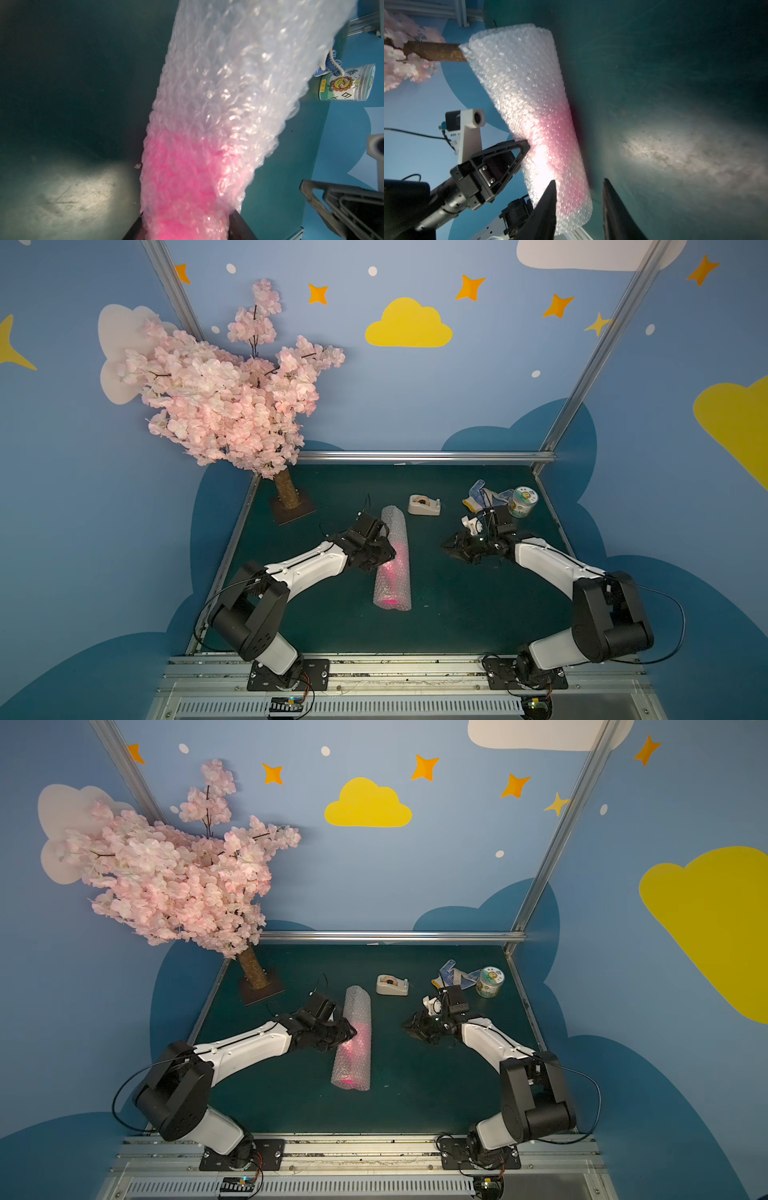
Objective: Wrap wine glasses in bubble wrap
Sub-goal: Tear off the tape using the Tape Cutter.
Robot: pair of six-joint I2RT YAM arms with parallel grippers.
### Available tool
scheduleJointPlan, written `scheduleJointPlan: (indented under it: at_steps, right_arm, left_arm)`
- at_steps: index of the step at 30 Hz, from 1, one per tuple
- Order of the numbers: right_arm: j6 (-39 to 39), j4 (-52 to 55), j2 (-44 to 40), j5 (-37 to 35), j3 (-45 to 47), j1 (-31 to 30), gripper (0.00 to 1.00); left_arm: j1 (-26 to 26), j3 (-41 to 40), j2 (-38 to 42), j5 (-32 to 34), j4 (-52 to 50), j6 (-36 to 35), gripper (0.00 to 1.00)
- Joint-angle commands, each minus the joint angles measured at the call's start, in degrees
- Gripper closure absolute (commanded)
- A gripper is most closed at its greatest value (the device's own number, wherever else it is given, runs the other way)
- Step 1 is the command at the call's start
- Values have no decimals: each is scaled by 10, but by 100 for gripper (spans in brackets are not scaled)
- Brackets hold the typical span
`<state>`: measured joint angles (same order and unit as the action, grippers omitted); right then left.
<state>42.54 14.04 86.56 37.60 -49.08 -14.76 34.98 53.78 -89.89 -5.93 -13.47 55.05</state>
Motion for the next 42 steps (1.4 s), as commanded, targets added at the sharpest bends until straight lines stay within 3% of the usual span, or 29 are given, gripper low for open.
scheduleJointPlan:
  at_steps: [1, 9, 14, 26, 42]
  right_arm:
    - [-32, -9, 26, 4, -35, 32, 63]
    - [-66, -51, 92, 9, -86, 80, 60]
    - [-30, -116, 126, 22, -90, 114, 58]
    - [89, -313, 250, 27, -115, 107, 47]
    - [224, -479, 362, -30, -149, 69, 48]
  left_arm:
    - [0, -9, 4, -7, -12, -8, 47]
    - [3, -9, 6, -1, -20, -11, 47]
    - [5, -12, 8, 1, -19, -8, 47]
    - [9, -9, -2, 4, -19, -2, 47]
    - [8, -6, -2, 0, -17, -6, 48]
